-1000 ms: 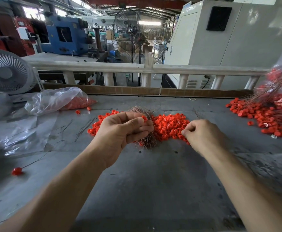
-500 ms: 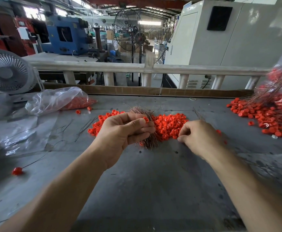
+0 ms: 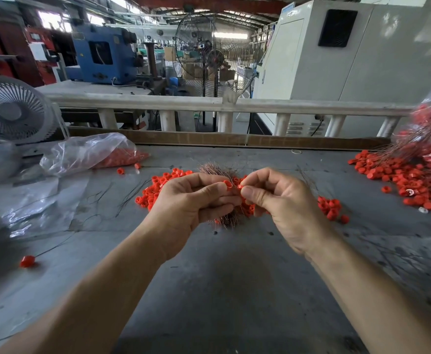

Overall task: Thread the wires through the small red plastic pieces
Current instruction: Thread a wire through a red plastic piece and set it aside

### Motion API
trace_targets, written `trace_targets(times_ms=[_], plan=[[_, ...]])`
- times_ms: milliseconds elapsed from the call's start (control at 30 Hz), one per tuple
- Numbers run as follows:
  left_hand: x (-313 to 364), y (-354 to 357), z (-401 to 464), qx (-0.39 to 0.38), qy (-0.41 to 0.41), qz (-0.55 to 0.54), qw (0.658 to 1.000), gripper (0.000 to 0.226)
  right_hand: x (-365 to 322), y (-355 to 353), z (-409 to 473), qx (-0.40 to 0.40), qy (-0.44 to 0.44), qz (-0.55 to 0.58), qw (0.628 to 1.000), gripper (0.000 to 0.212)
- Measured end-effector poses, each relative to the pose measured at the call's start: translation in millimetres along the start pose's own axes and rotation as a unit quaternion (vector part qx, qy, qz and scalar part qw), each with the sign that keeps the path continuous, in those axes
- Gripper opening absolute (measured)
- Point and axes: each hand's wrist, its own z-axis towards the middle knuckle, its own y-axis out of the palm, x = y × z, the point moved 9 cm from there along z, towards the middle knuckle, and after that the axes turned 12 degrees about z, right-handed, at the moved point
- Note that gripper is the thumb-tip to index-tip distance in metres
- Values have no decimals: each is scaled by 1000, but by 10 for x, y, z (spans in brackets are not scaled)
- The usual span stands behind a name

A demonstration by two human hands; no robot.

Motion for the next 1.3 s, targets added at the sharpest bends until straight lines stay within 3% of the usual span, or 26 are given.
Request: trace_targets(times_ms=[267,367,567,667,900,1133,1300], plan=[[21,-18,6,7,12,-3,1000,36,10,-44,-30,6,8,-27,1000,3],[16,-17,10,6,13,1,1000,37,-14,-66,-27,20,0,-28,999,18],[37,-9,11,3,17,10,1000,34,-19,-66,-17,17,6,-23,1000,3],[51,20,5,4,24,30,999,23,-119,-87,-28,37,-37,-34,998,5],[101,75,-18,0,47,81,996,20,-399,111,-132,7,-188,-231,955,7],[149,99,-35,11,74,117,990,22,-480,167,-163,-9,-211,-269,940,5],[160,103,-42,14,79,132,988,24,-474,169,-160,-6,-194,-250,948,5]])
